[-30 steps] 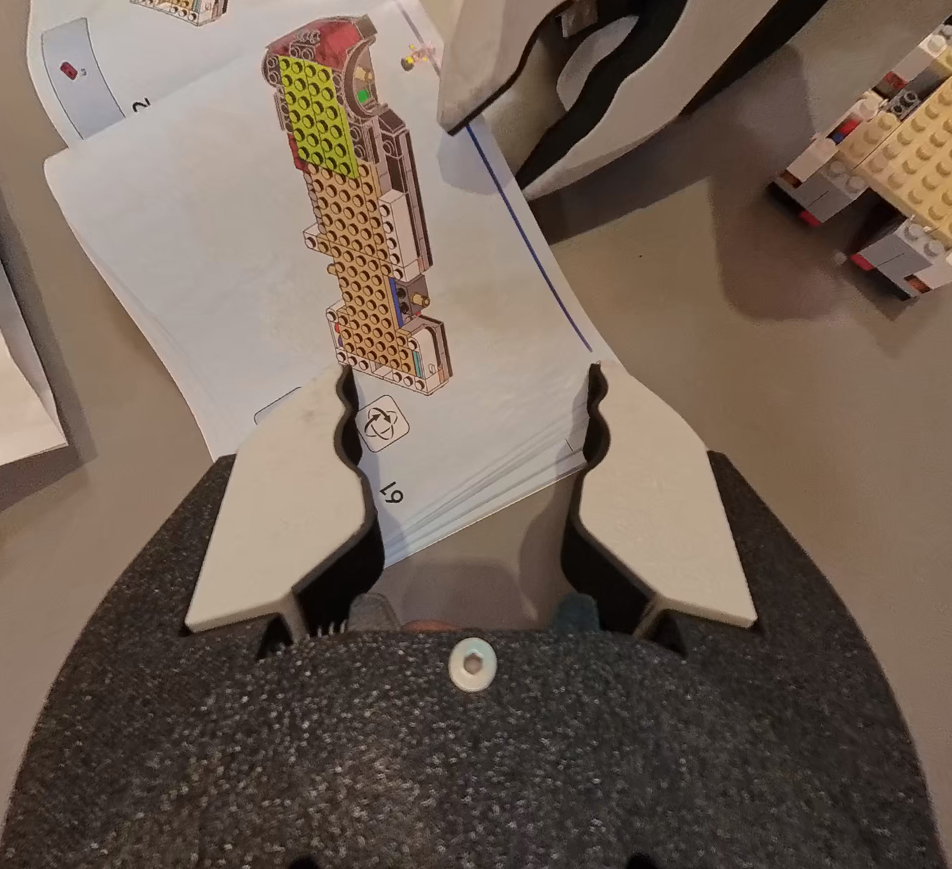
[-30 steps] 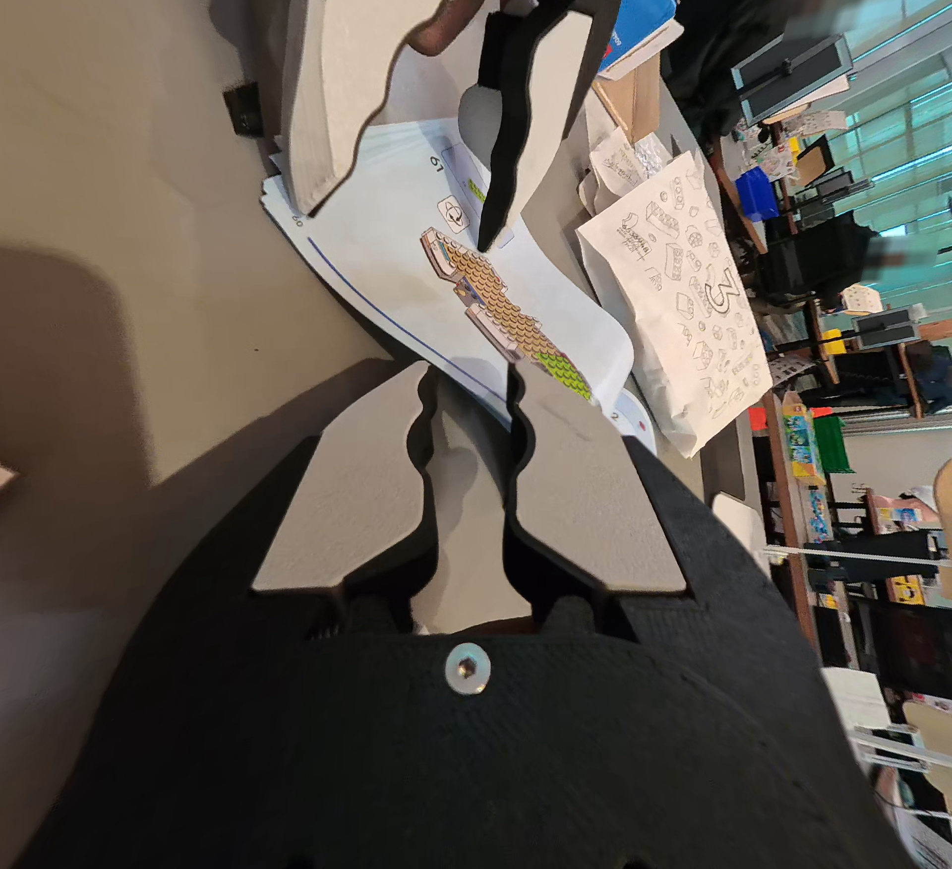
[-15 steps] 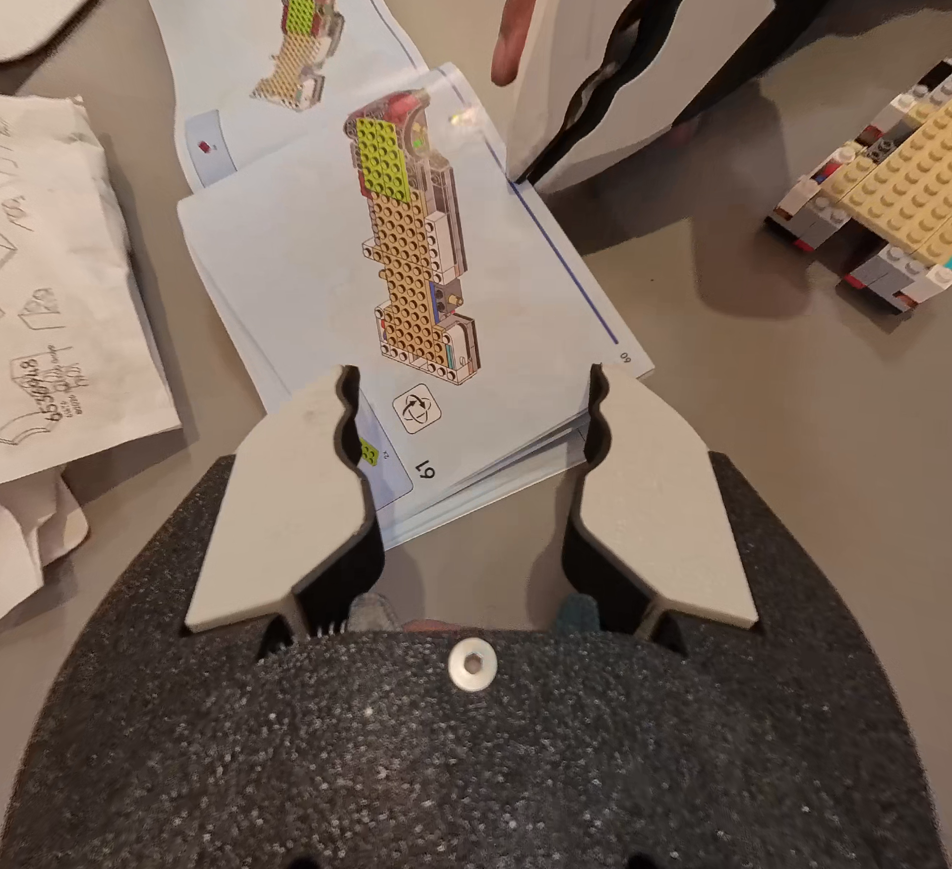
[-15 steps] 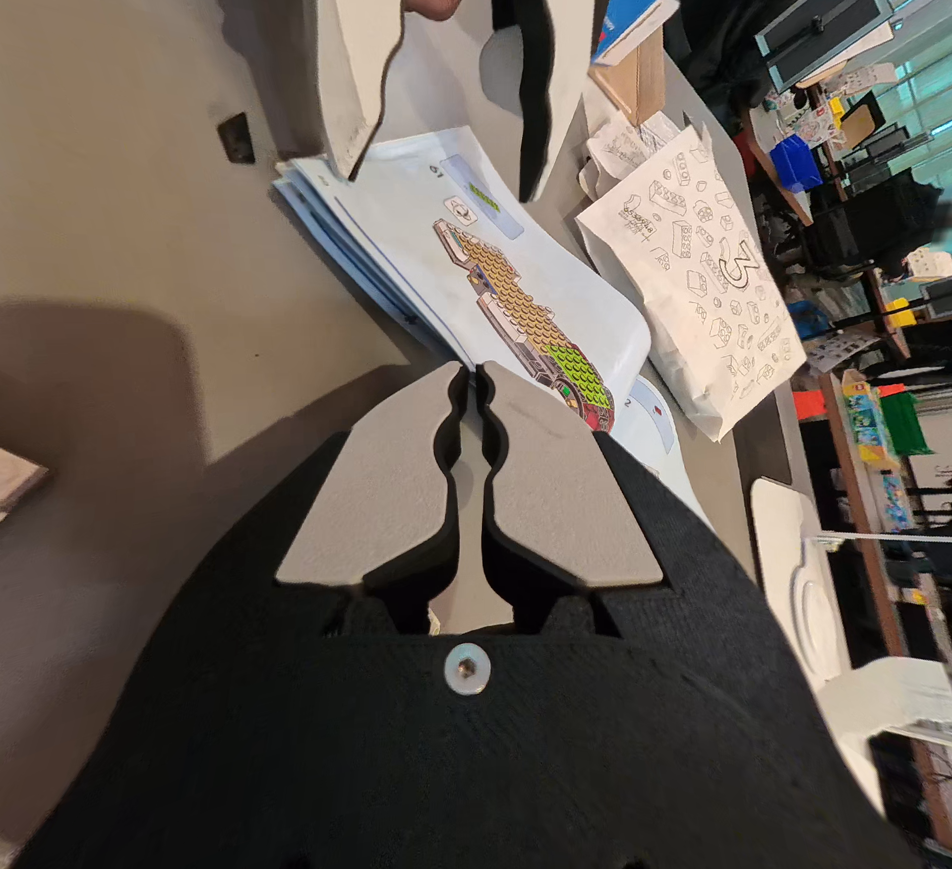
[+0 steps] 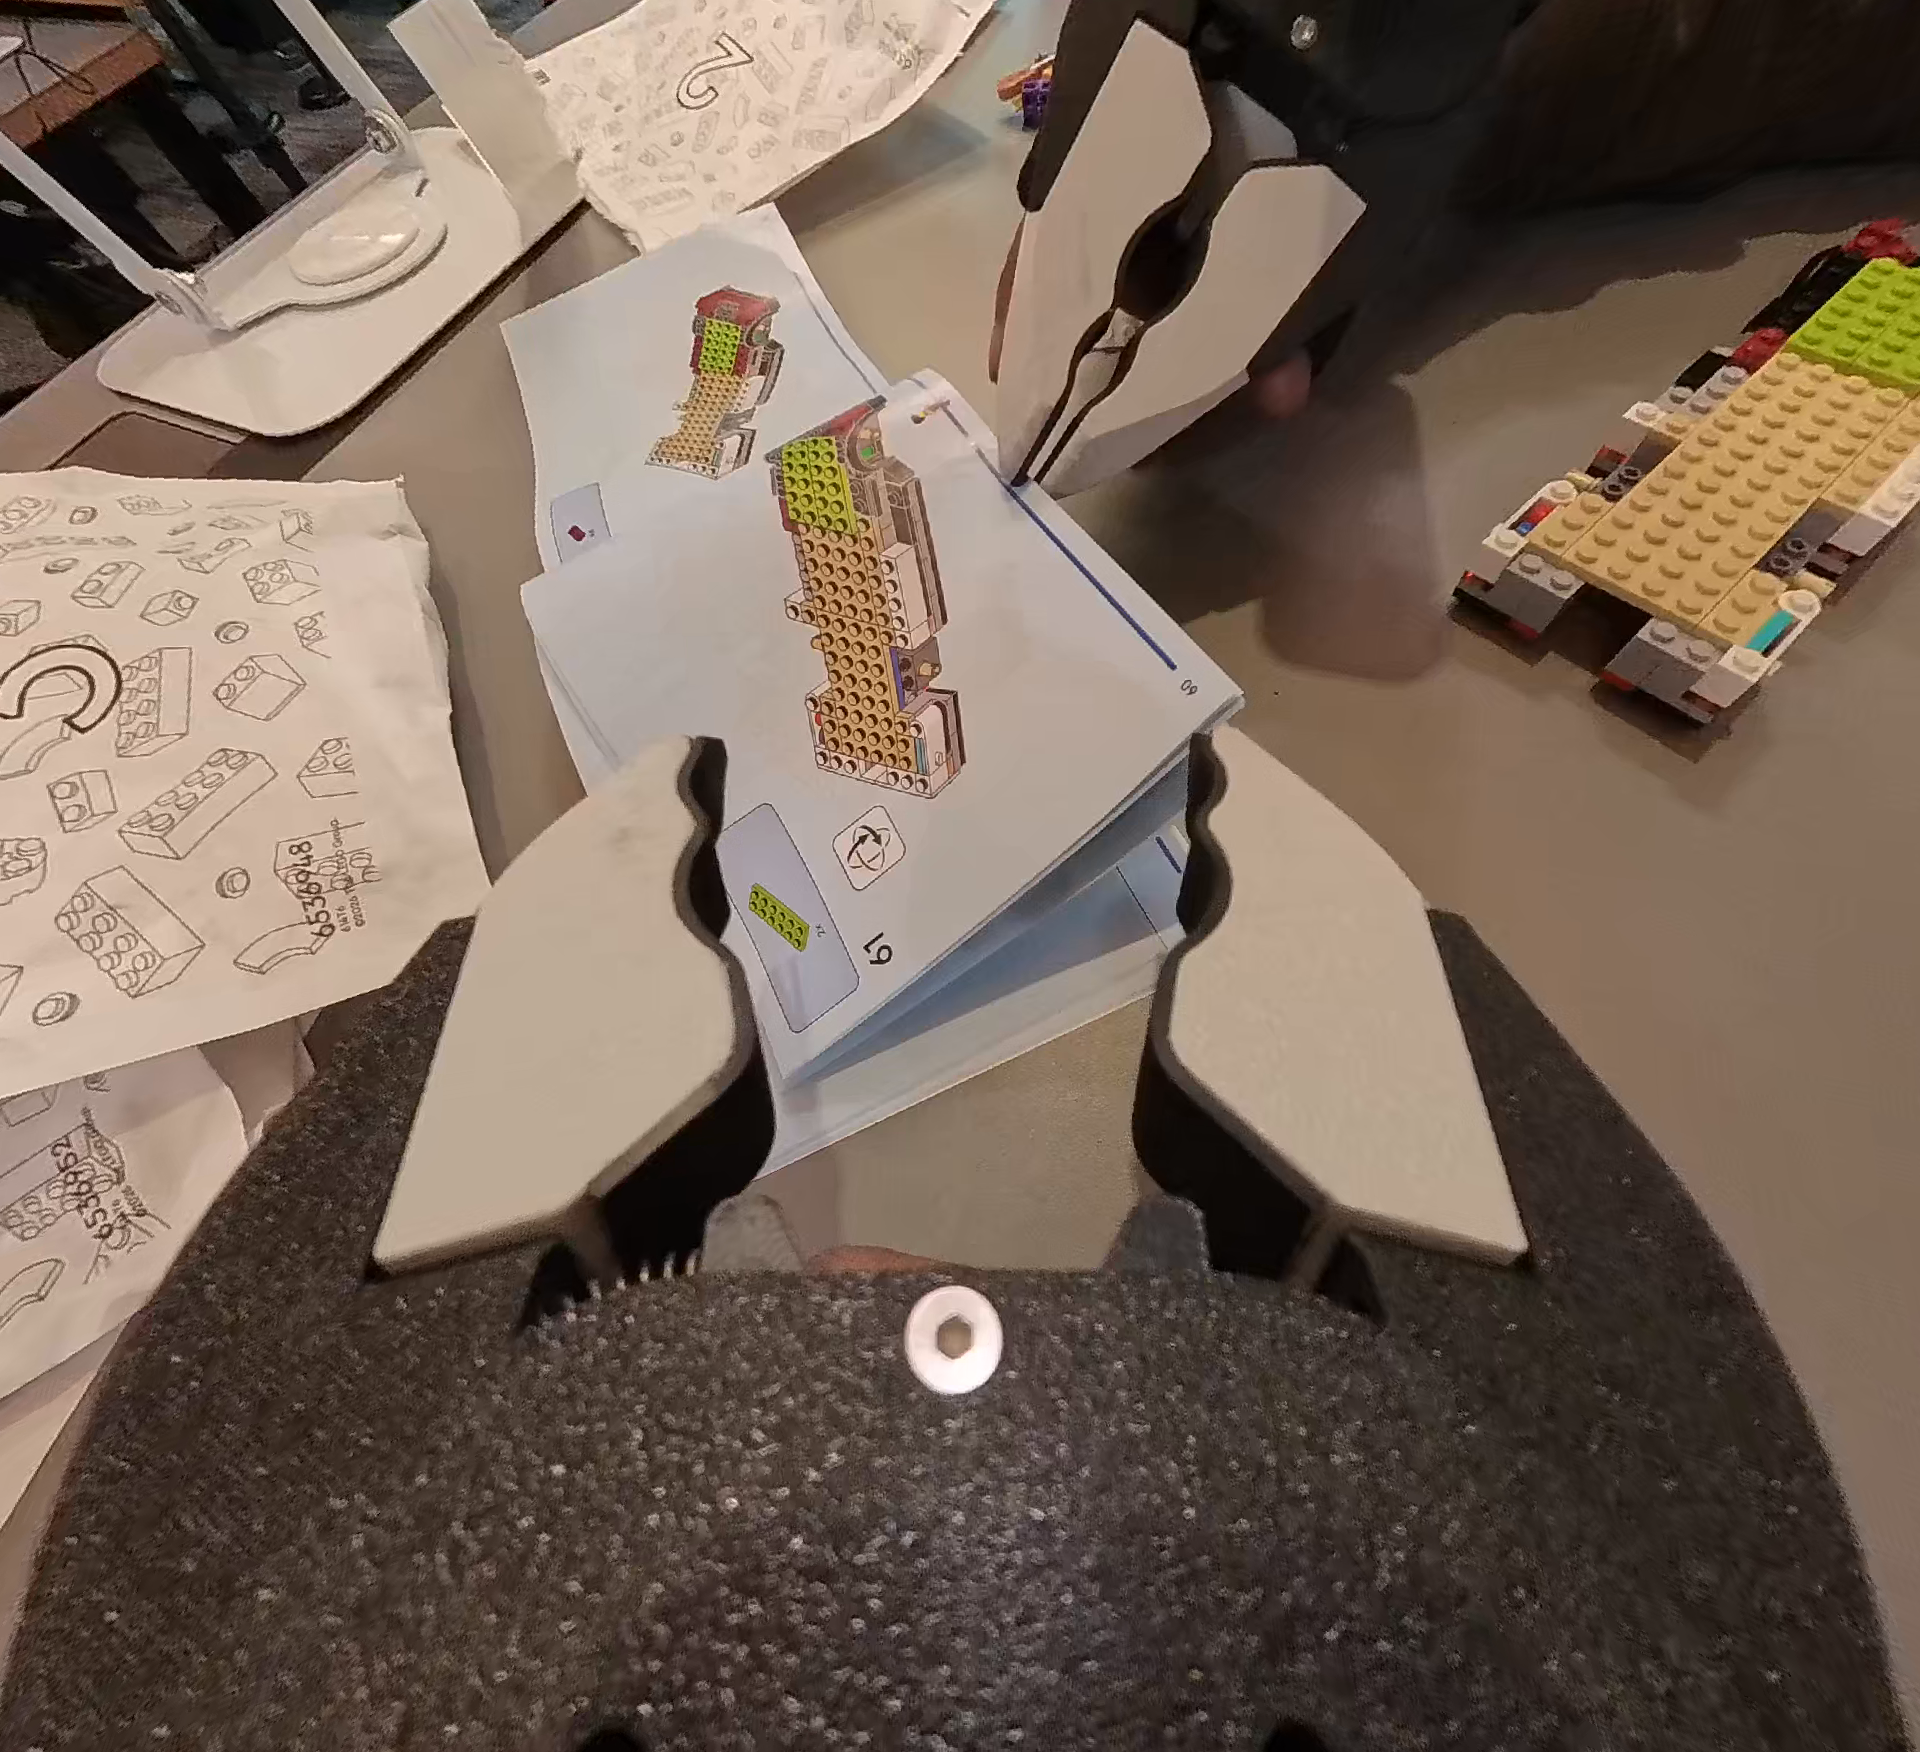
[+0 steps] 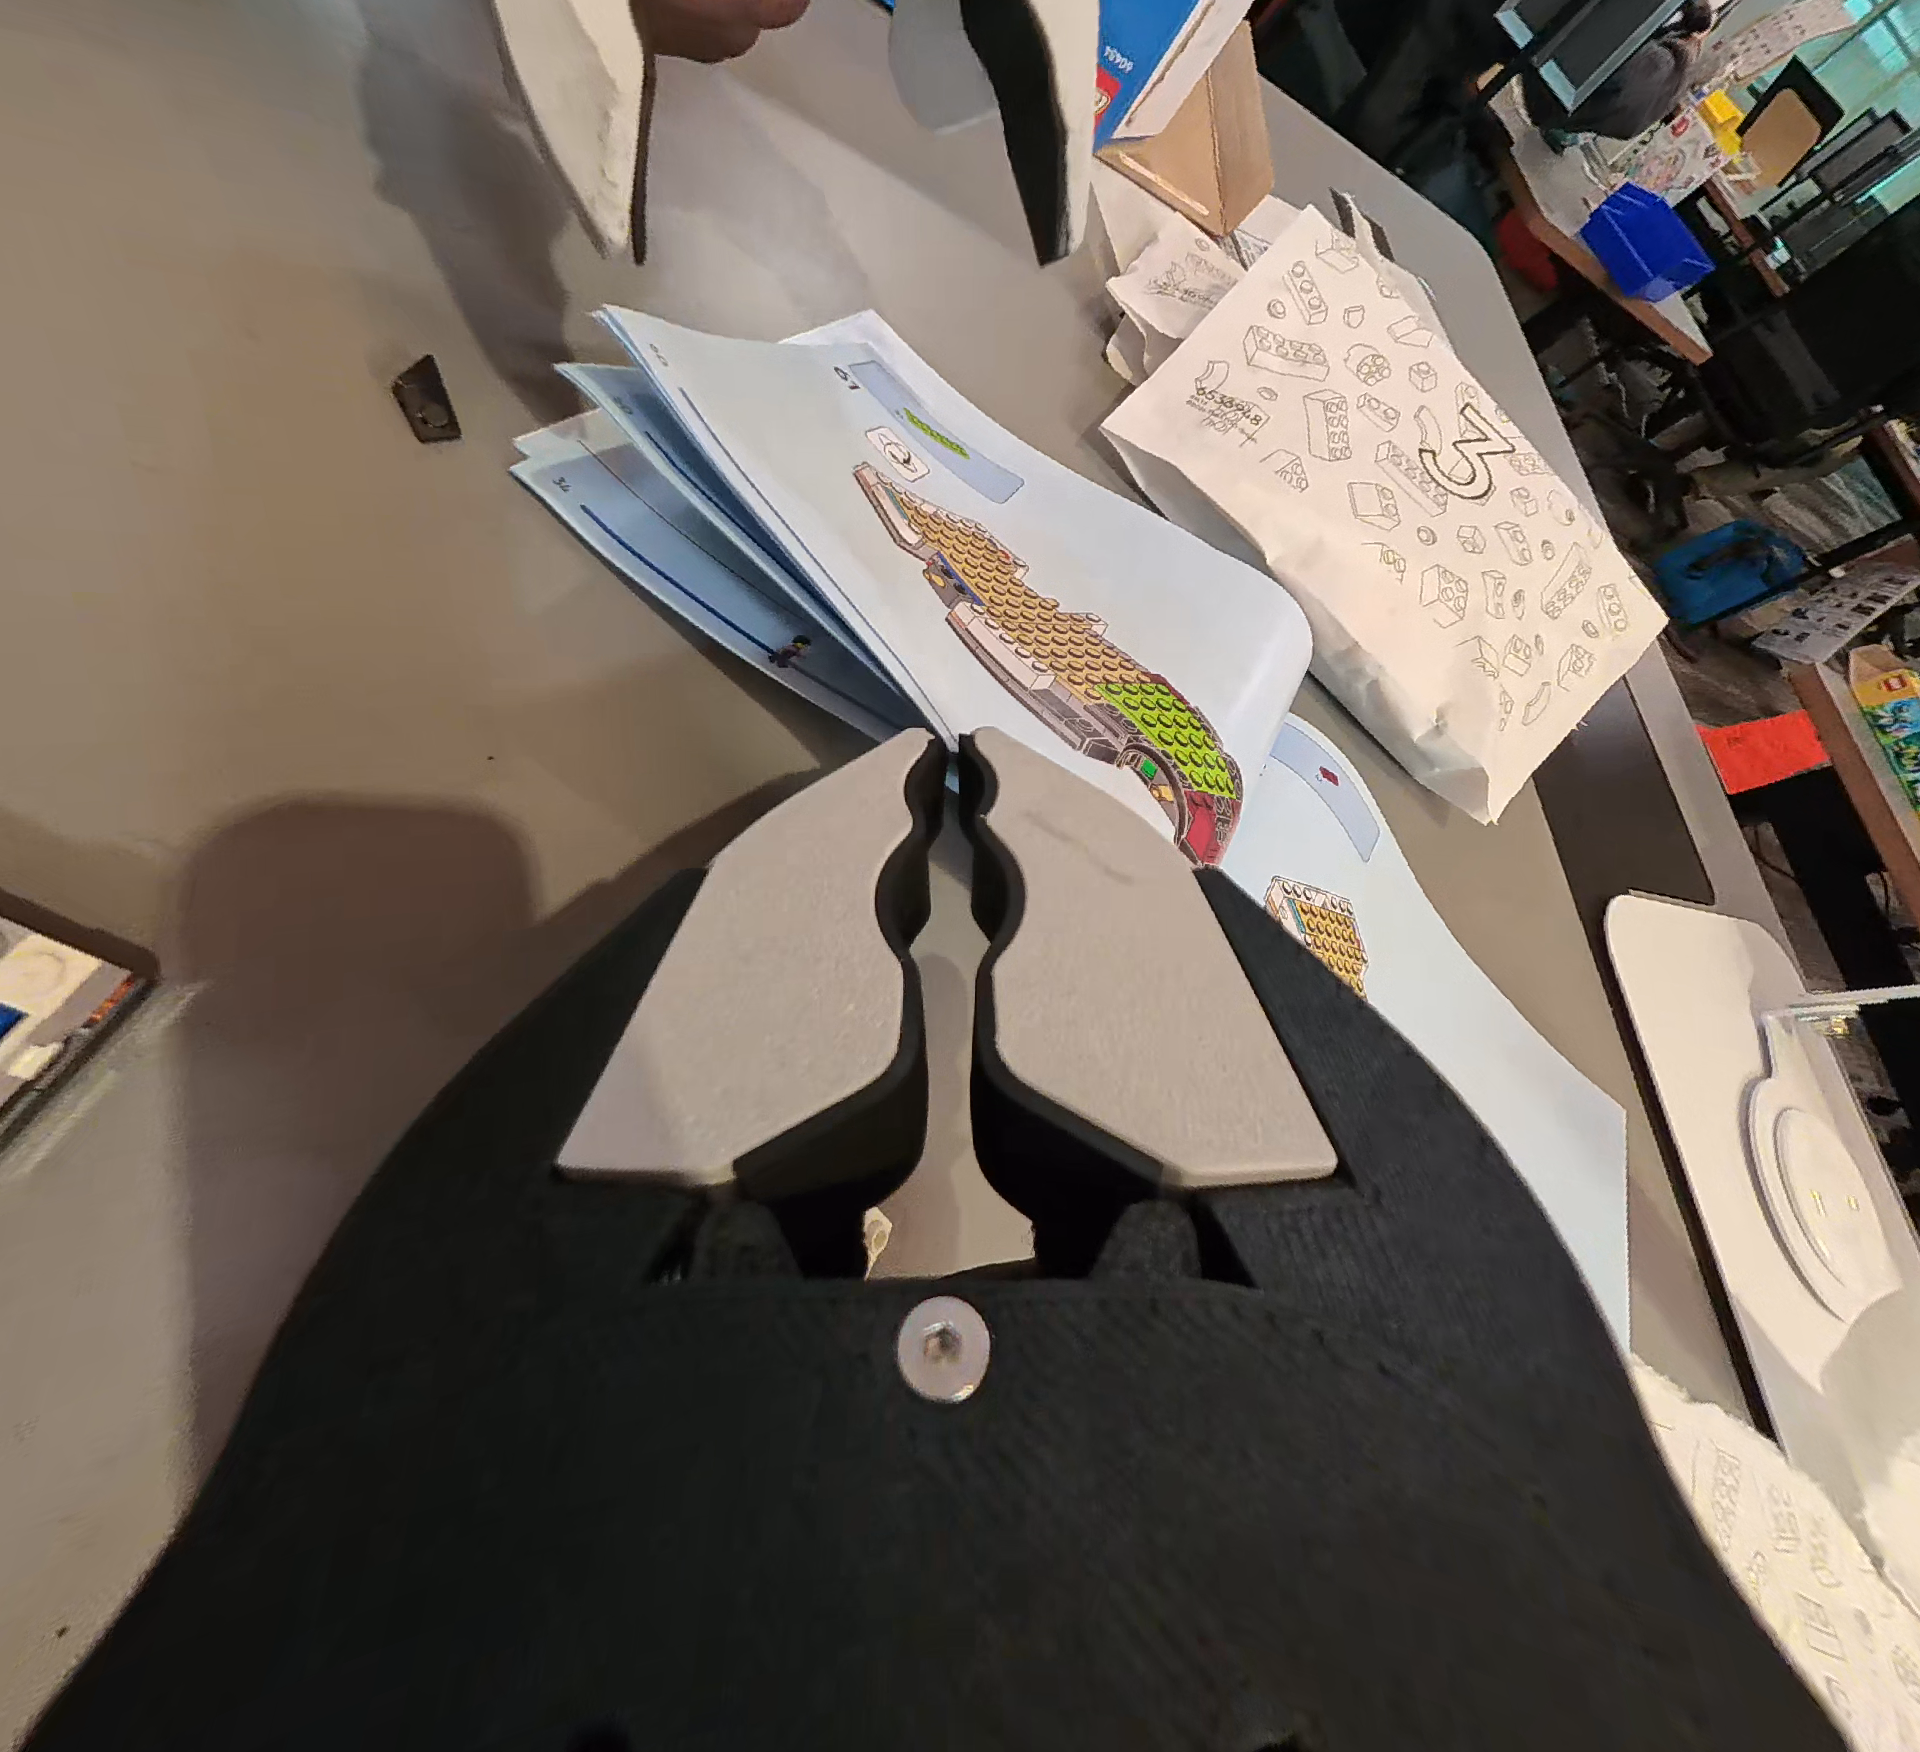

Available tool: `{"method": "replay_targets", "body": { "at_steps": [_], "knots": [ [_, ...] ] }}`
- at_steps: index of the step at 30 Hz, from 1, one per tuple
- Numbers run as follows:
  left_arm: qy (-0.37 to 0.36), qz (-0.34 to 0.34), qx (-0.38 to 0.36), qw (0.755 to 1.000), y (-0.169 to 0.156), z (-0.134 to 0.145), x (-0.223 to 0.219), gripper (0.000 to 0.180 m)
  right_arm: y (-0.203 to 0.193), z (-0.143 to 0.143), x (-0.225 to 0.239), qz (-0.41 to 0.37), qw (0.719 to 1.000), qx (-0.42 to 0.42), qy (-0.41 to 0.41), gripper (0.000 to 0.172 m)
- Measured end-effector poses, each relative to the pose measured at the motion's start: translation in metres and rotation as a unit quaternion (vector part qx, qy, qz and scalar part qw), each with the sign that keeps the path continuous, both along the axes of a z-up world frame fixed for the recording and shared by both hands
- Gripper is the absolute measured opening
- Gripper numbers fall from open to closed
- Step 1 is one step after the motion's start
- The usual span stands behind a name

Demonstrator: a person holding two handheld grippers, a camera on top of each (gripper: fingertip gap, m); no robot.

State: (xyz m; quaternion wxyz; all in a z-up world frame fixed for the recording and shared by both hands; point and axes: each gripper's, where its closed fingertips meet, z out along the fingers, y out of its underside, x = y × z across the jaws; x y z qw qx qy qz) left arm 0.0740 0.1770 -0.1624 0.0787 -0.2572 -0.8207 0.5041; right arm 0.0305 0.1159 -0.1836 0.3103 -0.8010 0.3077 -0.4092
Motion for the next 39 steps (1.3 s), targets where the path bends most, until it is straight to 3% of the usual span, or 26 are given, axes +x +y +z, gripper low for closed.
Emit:
{"method": "replay_targets", "body": {
  "at_steps": [24, 28, 35, 39],
  "knots": [
    [-0.020, 0.006, 0.023, 1.000, -0.007, -0.015, -0.003, 0.078, 0.003, -0.001, 0.002, 0.002, 1.000, 0.014, 0.001, 0.003],
    [-0.035, -0.017, 0.028, 0.999, -0.004, -0.020, -0.010, 0.063, 0.001, 0.001, 0.002, -0.005, 1.000, 0.023, 0.000, 0.003],
    [-0.054, -0.051, -0.013, 0.997, -0.002, -0.013, -0.020, 0.010, 0.000, 0.001, 0.002, -0.008, 0.999, 0.037, 0.002, 0.003],
    [-0.045, -0.056, -0.027, 0.997, -0.001, -0.006, -0.021, 0.000, 0.003, 0.000, 0.000, 0.003, 0.999, 0.035, 0.008, 0.004]
  ]
}}
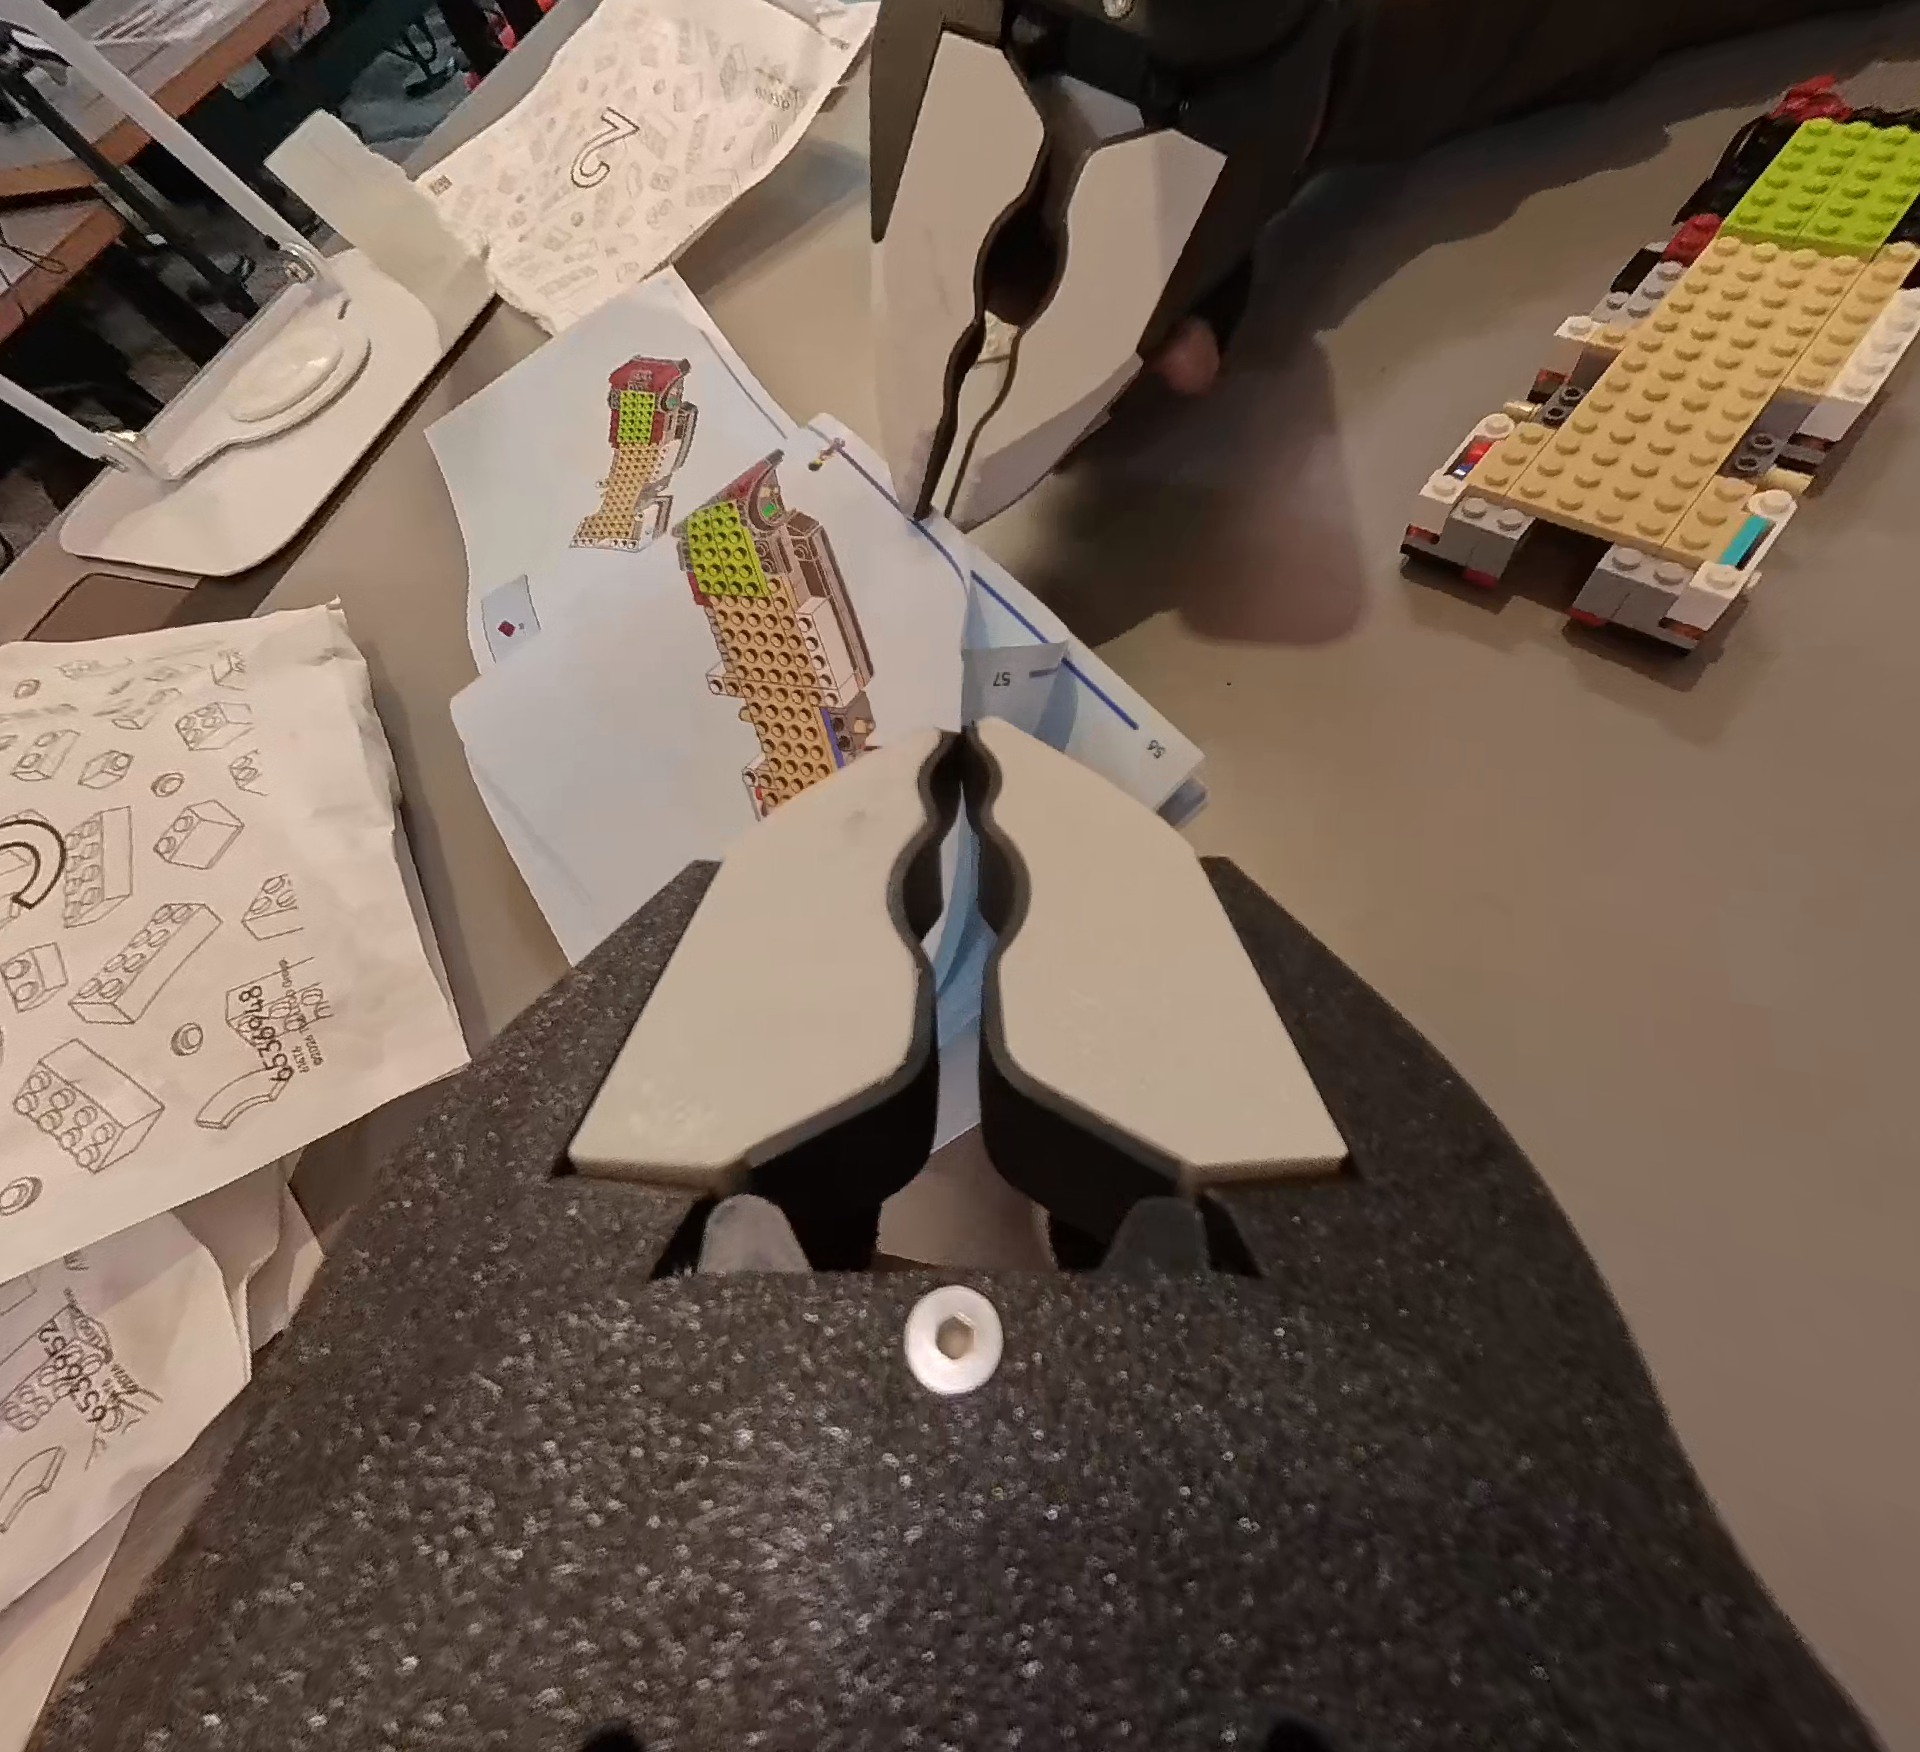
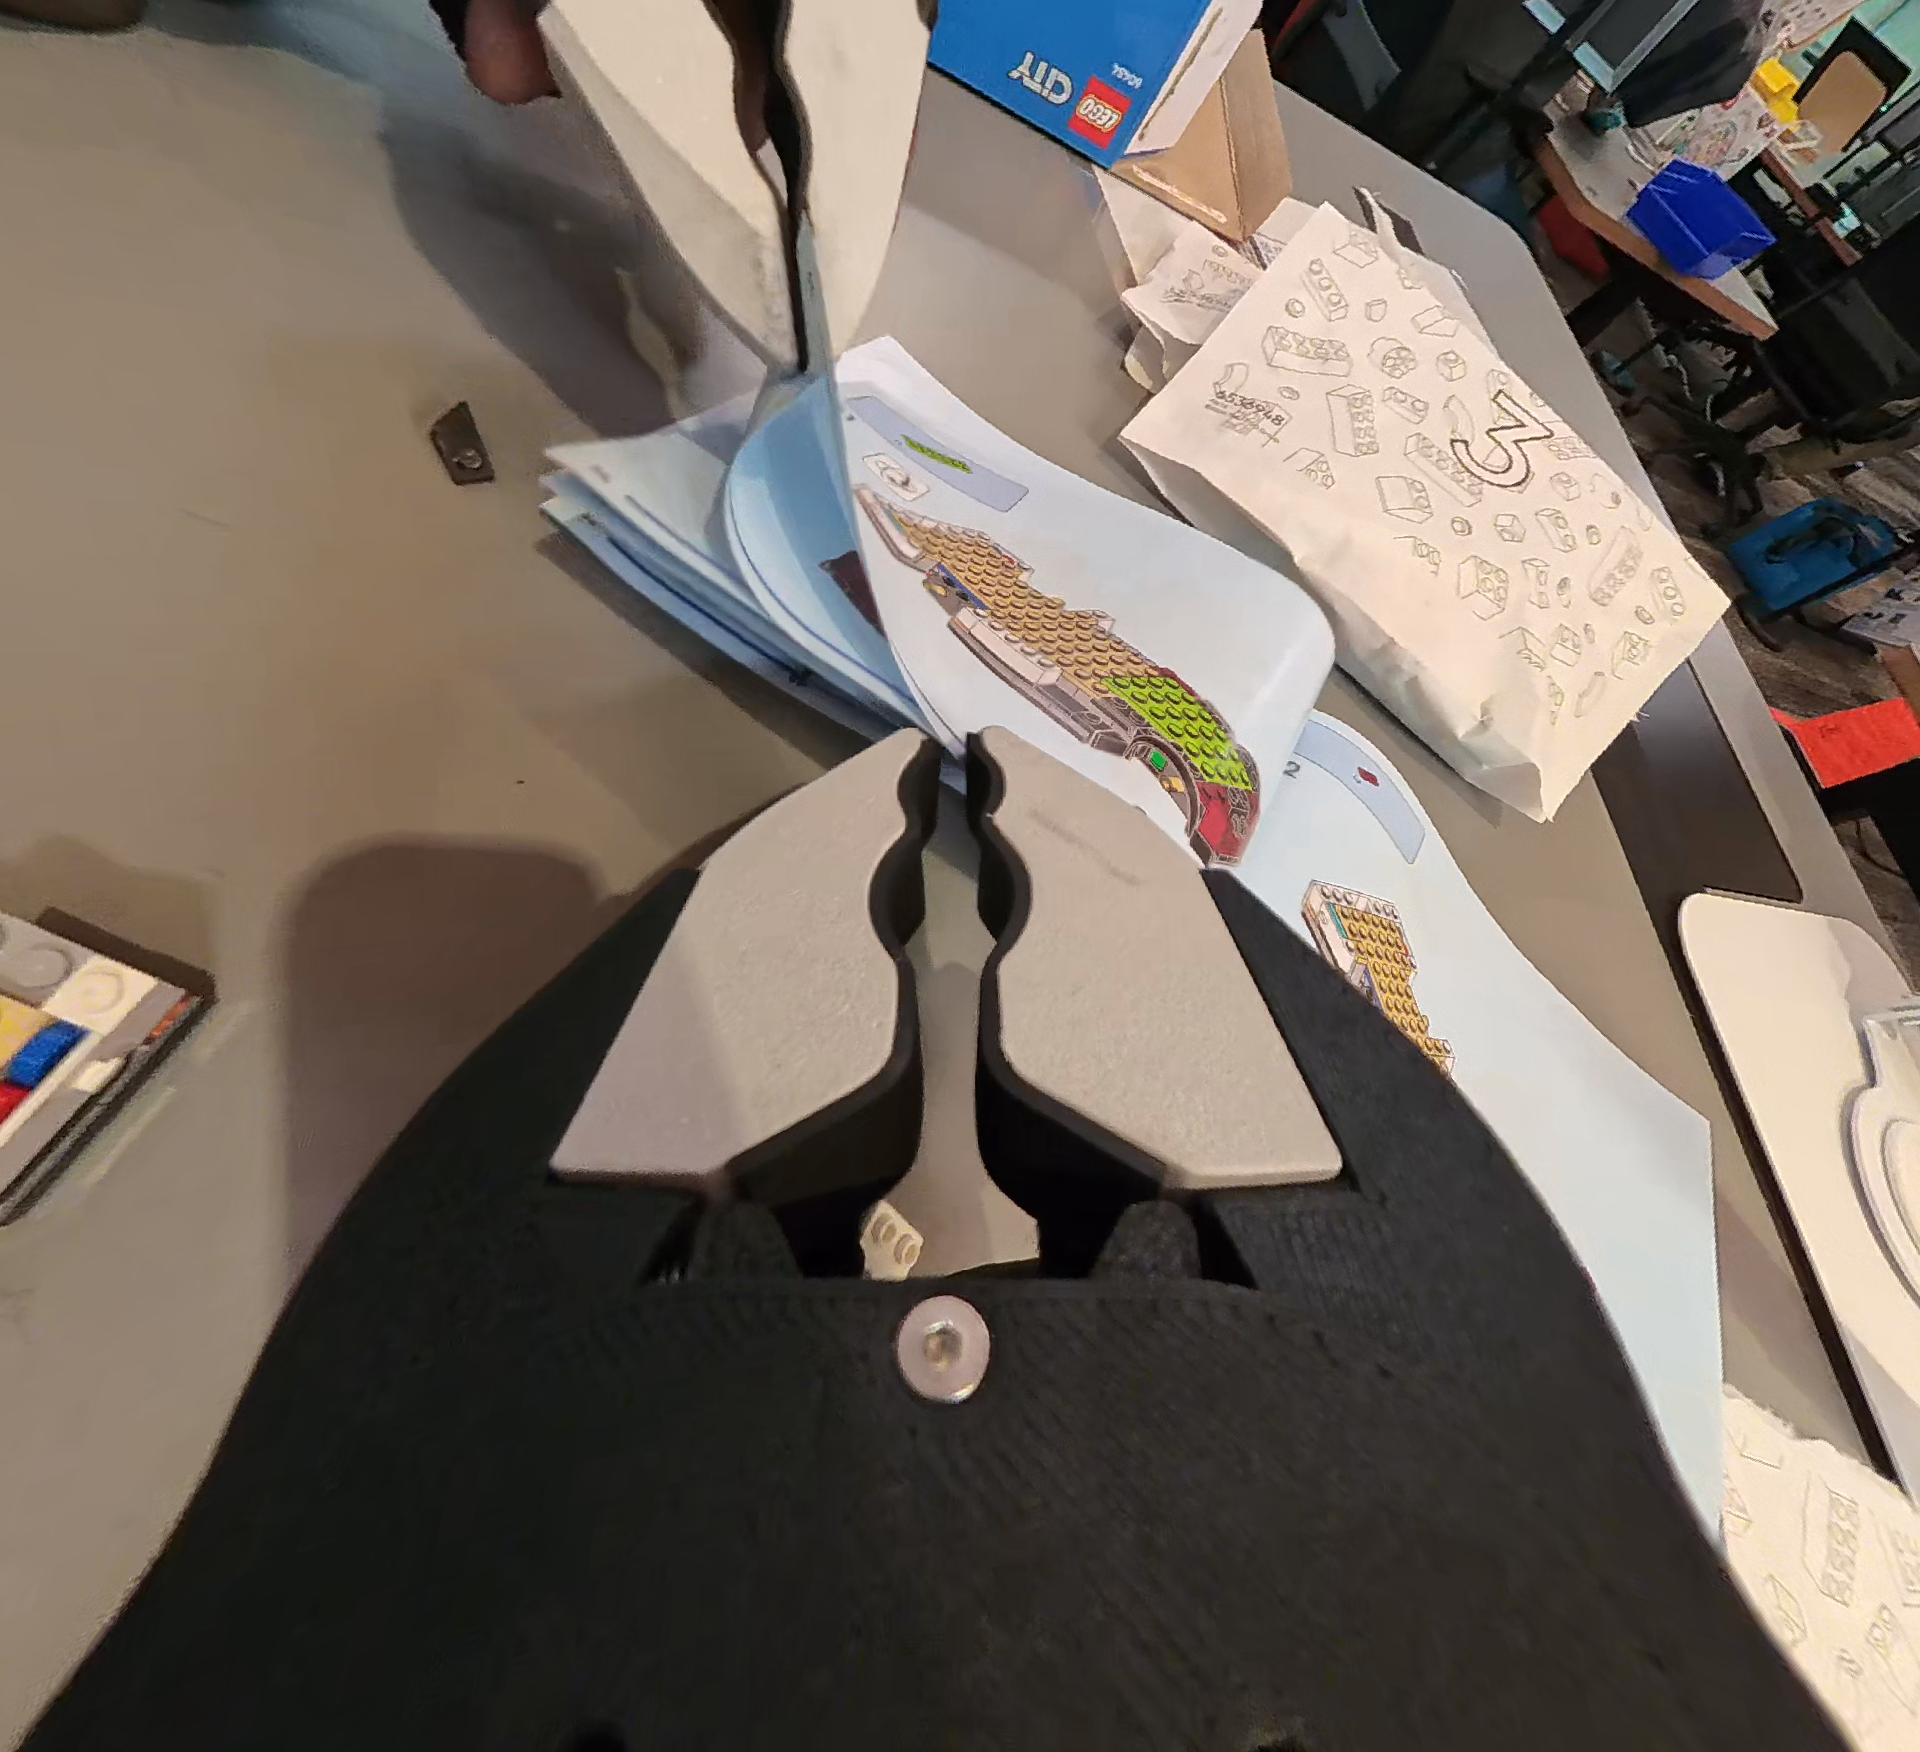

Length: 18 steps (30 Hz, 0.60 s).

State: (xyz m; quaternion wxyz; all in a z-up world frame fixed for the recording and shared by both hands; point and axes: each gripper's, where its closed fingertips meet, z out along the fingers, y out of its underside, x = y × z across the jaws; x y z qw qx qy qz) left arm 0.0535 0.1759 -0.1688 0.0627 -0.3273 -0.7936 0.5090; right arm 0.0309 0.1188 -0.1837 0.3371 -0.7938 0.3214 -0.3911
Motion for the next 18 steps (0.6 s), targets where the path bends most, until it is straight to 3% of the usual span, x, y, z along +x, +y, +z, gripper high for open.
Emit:
{"method": "replay_targets", "body": {
  "at_steps": [9, 15, 16, 18],
  "knots": [
    [0.000, -0.002, 0.003, 1.000, 0.000, -0.001, -0.001, 0.000, 0.013, 0.019, -0.008, 0.044, 0.998, 0.046, -0.015, 0.014],
    [0.001, -0.007, -0.009, 1.000, -0.001, 0.003, -0.004, 0.000, 0.035, 0.014, 0.009, 0.047, 0.999, 0.009, -0.019, 0.027],
    [0.003, -0.009, -0.016, 1.000, -0.001, 0.005, -0.005, 0.000, 0.038, 0.014, 0.013, 0.044, 0.999, 0.004, -0.017, 0.026],
    [0.009, -0.015, -0.039, 0.999, -0.001, 0.013, -0.008, 0.000, 0.034, 0.012, 0.022, 0.020, 0.999, -0.022, -0.015, 0.006]
  ]
}}
